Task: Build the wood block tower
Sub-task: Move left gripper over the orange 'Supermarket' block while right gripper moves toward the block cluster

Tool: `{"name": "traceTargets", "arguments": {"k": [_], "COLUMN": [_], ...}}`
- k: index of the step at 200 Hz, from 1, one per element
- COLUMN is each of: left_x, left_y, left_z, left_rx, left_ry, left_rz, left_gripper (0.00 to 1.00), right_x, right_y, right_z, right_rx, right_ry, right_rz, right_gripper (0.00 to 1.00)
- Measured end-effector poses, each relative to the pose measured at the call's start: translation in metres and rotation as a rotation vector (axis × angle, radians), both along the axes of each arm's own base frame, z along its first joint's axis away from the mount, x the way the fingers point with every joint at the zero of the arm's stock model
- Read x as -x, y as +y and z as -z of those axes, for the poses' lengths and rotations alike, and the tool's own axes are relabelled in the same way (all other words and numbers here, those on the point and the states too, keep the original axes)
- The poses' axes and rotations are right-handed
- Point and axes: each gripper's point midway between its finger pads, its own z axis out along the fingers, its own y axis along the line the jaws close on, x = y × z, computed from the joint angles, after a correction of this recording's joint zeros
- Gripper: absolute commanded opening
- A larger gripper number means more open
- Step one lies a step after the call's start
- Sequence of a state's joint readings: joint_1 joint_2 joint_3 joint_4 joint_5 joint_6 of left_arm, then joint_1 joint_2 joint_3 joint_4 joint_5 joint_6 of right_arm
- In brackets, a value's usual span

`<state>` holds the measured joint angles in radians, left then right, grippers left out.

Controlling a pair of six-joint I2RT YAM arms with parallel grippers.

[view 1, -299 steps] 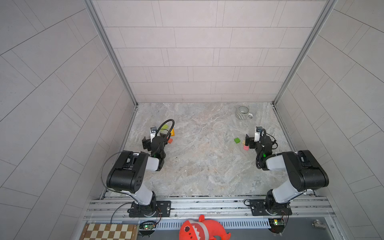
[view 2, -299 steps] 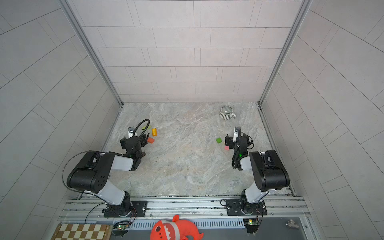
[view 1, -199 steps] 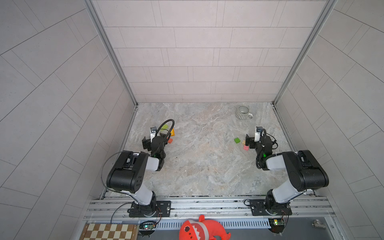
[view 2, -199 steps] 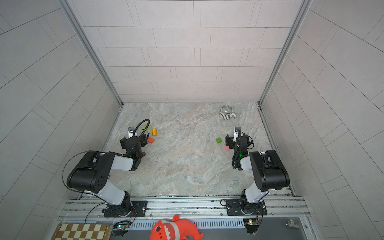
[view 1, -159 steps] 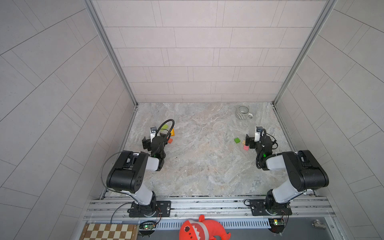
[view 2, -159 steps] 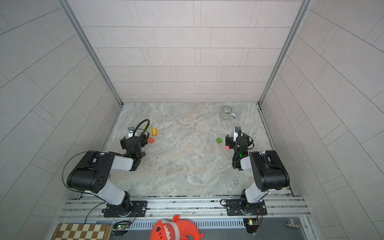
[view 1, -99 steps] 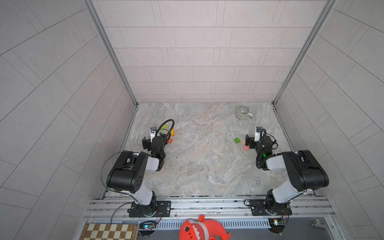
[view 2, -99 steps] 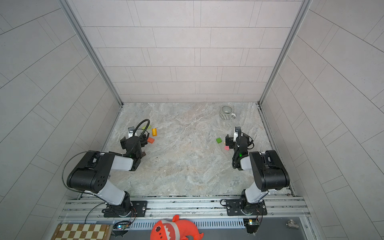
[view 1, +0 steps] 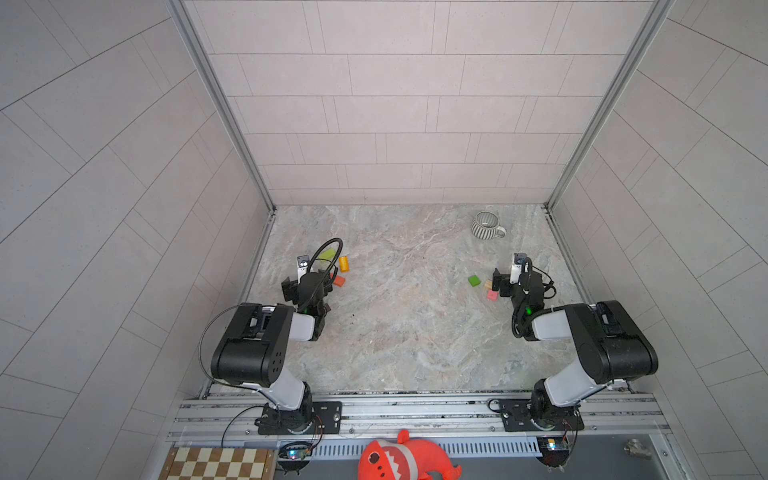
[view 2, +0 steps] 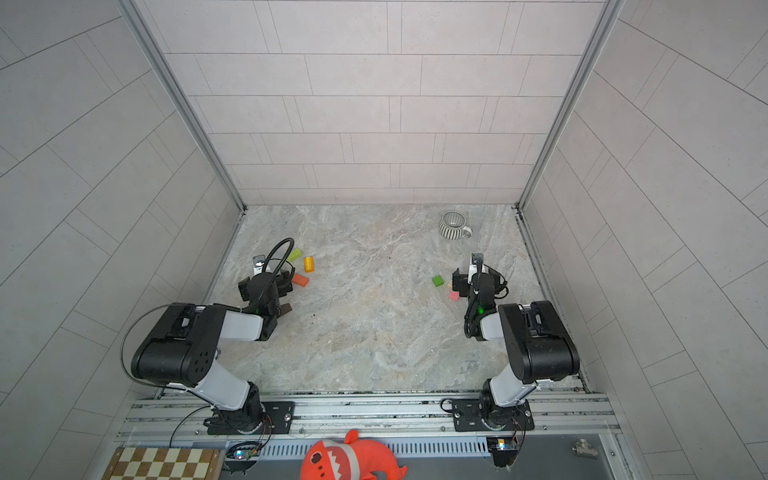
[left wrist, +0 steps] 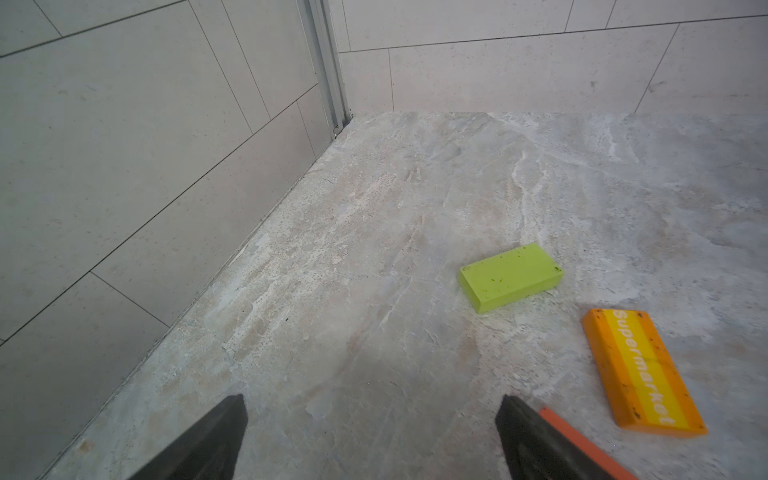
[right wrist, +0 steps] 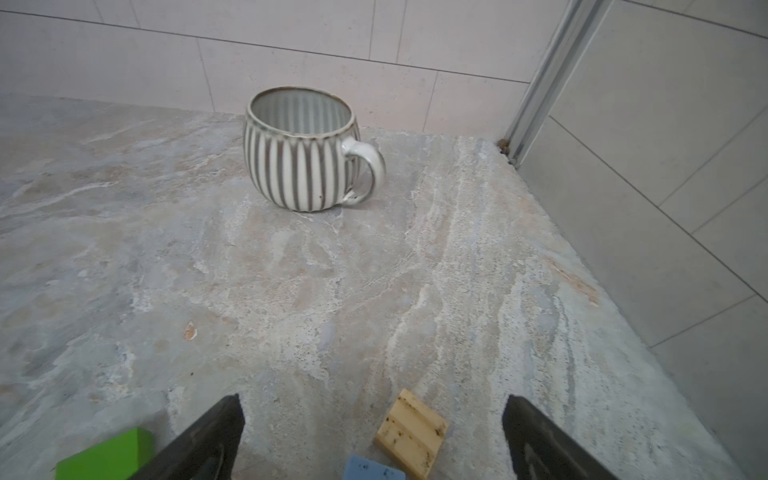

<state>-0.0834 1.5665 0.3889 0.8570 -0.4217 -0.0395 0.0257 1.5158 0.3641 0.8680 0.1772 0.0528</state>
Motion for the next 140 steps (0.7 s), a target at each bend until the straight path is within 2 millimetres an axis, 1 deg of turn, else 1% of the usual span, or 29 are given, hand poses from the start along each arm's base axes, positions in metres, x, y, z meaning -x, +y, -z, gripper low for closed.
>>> {"name": "traceTargets", "arguments": {"k": [11, 20, 29, 44, 55, 68, 83, 100, 113, 140], "left_x": [-0.003, -0.009, -0.018, -0.032, -0.039, -0.043, -0.047, -0.057, -0.063, -0.074], "left_y": [-0.001, -0.001, -0.001, -0.001, -0.002, -0.004, -0.009, -0.017, -0.022, -0.033], "left_z": [-0.006, -0.017, -0.035, -0.069, -0.092, -0.110, -0.120, -0.125, -0.119, -0.090], "left_rx": [0.000, -0.003, -0.001, 0.007, 0.019, 0.041, 0.079, 0.123, 0.163, 0.225], "left_ry": [0.028, 0.044, 0.048, 0.045, 0.046, 0.067, 0.128, 0.208, 0.285, 0.470], "left_rz": [0.002, 0.000, -0.007, -0.016, -0.019, -0.018, -0.010, 0.006, 0.004, 0.005], "left_gripper": [1.00, 1.00, 1.00, 1.00, 1.00, 1.00, 0.99, 0.92, 0.89, 0.76], "right_x": [0.004, 0.002, 0.000, 0.001, 0.003, 0.002, -0.002, -0.009, -0.016, -0.024], "right_y": [-0.009, -0.016, -0.020, -0.024, -0.024, -0.022, -0.014, 0.000, 0.012, 0.044], "right_z": [-0.014, -0.036, -0.065, -0.105, -0.125, -0.141, -0.149, -0.153, -0.152, -0.142], "right_rx": [-0.009, -0.023, -0.041, -0.075, -0.107, -0.142, -0.186, -0.232, -0.261, -0.302], "right_ry": [0.009, -0.017, -0.068, -0.134, -0.157, -0.154, -0.115, -0.049, 0.003, 0.099], "right_rz": [0.065, 0.109, 0.142, 0.177, 0.189, 0.186, 0.159, 0.104, 0.059, -0.032], "right_gripper": [0.99, 0.99, 0.99, 0.99, 0.99, 0.99, 0.99, 0.97, 0.93, 0.83]}}
